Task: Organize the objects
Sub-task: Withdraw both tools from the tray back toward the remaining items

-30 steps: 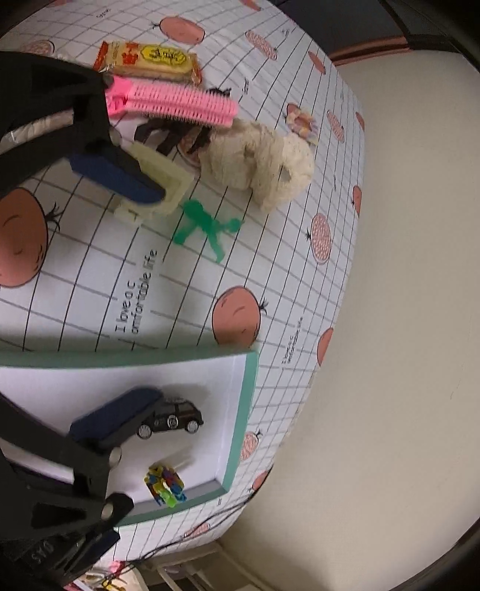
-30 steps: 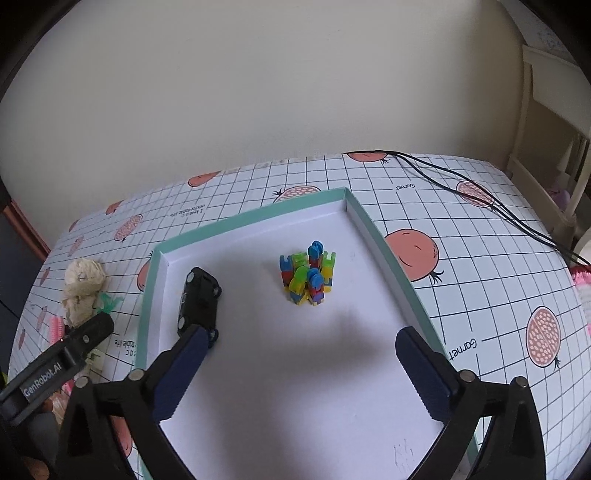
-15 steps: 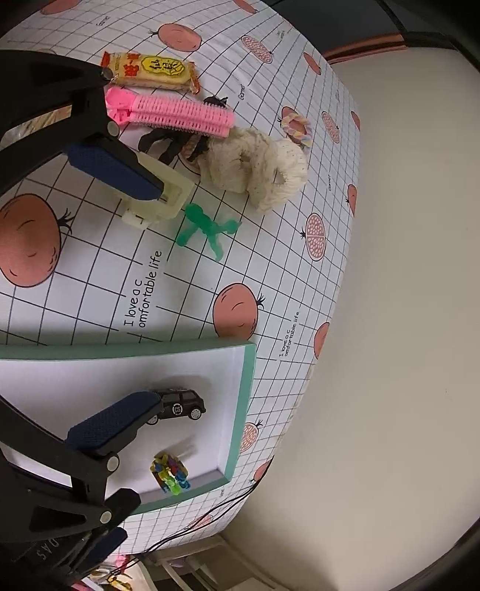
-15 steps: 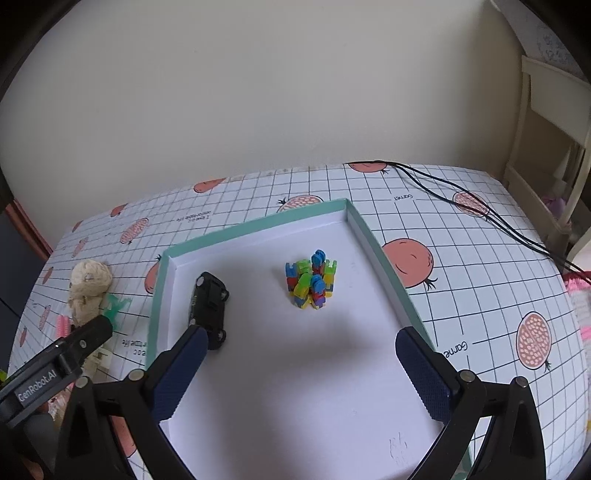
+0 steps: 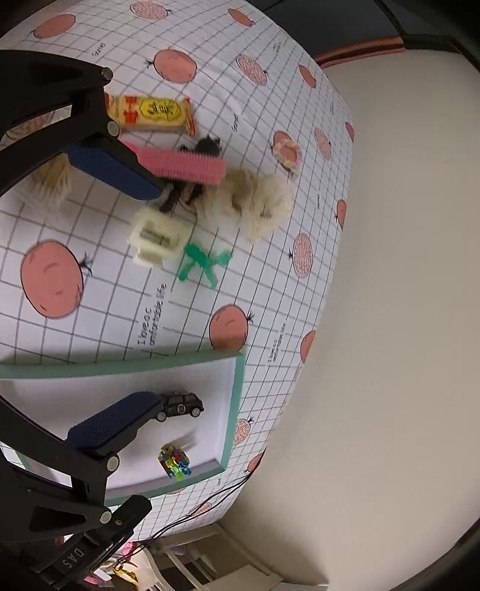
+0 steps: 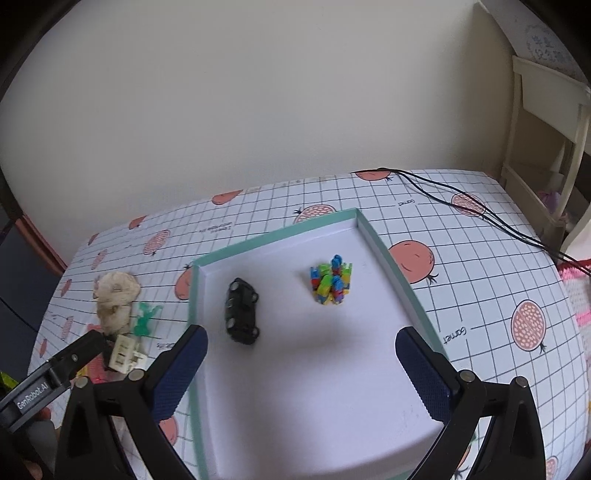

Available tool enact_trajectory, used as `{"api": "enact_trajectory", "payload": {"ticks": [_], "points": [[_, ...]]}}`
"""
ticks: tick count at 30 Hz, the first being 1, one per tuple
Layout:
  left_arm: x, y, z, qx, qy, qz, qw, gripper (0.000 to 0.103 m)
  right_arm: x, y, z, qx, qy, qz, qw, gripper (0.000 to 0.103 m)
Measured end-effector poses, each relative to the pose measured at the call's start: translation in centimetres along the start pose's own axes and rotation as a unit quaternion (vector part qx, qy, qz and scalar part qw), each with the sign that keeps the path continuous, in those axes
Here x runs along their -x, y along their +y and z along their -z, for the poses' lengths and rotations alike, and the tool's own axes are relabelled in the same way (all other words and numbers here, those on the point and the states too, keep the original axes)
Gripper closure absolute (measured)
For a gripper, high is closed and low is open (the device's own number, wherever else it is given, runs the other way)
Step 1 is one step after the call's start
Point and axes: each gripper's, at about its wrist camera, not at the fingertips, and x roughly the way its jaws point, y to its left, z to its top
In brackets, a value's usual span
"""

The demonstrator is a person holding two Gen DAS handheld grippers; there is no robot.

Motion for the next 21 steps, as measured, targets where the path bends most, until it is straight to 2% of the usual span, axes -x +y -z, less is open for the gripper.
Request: {"api": "enact_trajectory", "payload": {"ticks": [5, 15, 21], "points": [[1.0, 3.1, 0.2, 0.035, 0.007, 0.014, 0.9992, 0.0, 0.7, 1.8, 0.4, 0.012, 0.002, -0.017, 1.0, 0.0], [2.0, 8.5, 0.8, 0.059, 0.02, -0.007, 0.998, 0.0, 0.4, 5.6, 1.5, 0.027, 0.014, -0.046, 0.998, 0.0], [1.5, 11.3, 1.4, 0.065, 0.046, -0.025, 0.9965, 0.0, -0.2, 9.6, 2.6, 0.073, 0.023, -0.058, 0.995, 0.0]]}}
